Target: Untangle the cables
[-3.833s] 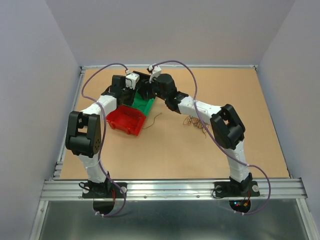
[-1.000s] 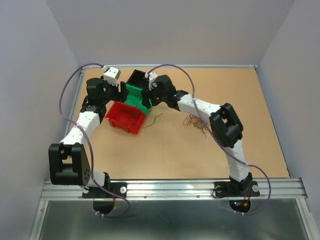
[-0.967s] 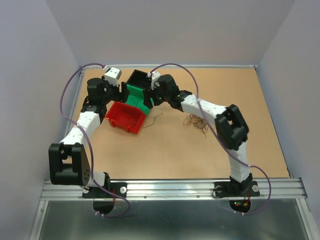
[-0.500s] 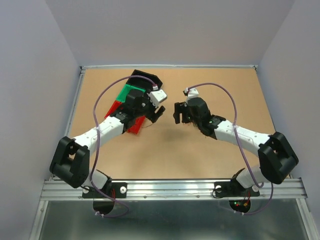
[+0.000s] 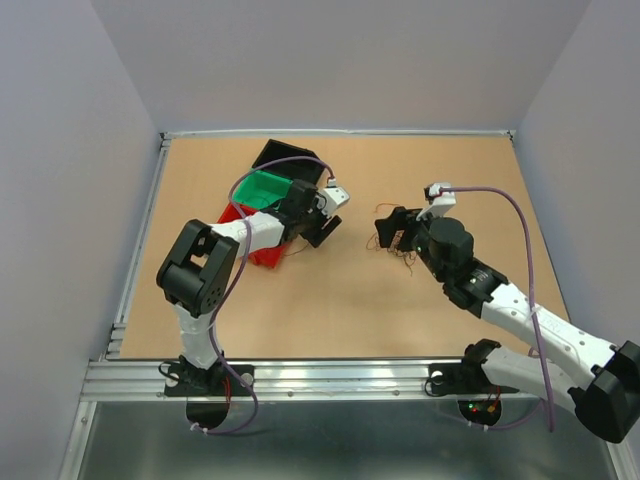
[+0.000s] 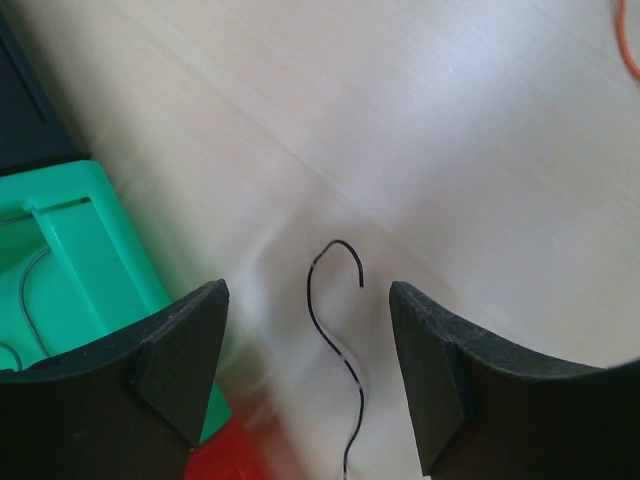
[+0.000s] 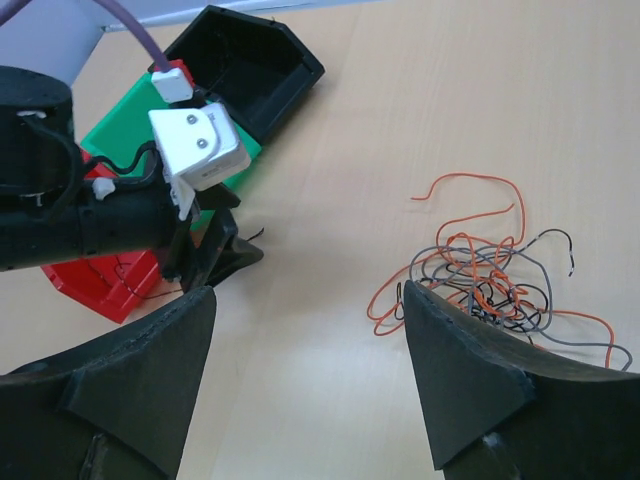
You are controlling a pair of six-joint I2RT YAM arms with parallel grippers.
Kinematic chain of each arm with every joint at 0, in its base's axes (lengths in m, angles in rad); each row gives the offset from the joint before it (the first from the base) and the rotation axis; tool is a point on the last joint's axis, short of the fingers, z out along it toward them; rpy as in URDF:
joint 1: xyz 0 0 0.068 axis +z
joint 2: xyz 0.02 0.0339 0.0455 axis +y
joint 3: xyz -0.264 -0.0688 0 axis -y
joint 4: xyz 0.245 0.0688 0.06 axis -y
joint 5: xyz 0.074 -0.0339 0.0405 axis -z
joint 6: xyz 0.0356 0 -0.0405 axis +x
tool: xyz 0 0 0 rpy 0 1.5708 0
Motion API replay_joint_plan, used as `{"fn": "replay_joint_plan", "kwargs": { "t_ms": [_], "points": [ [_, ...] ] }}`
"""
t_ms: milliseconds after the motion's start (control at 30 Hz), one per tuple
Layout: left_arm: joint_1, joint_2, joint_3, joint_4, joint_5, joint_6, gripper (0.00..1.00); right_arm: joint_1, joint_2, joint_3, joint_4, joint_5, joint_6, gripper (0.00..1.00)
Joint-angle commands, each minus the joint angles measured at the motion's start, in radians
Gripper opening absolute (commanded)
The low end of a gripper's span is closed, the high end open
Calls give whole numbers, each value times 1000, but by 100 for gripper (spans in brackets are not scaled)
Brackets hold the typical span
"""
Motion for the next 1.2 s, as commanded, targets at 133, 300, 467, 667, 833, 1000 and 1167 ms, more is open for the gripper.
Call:
{"fn": "replay_joint_plan", "kwargs": {
  "t_ms": [133, 300, 467, 667, 833, 1000, 1167],
  "points": [
    [-4, 69, 140, -51, 8, -21, 48, 1, -55, -38, 42, 2, 15, 80],
    [-7, 135, 241, -101, 83, -45, 45, 1, -43, -28, 42, -29, 18, 80],
    [-10, 281, 369, -270, 122, -70, 19, 1, -54, -35, 42, -43, 25, 79],
    [-7, 96, 237, -200, 137, -70, 0, 1, -75, -57, 42, -26, 26, 78],
    [-4, -151, 139, -184, 203, -84, 0, 1, -66, -51, 42, -32, 22, 76],
    [-2, -219, 82, -169, 203, -85, 26, 1, -49, -41, 42, -57, 26, 76],
    [-4, -164, 31, -172, 162, -47, 80, 1, -48, -46, 42, -63, 26, 77]
  ]
}}
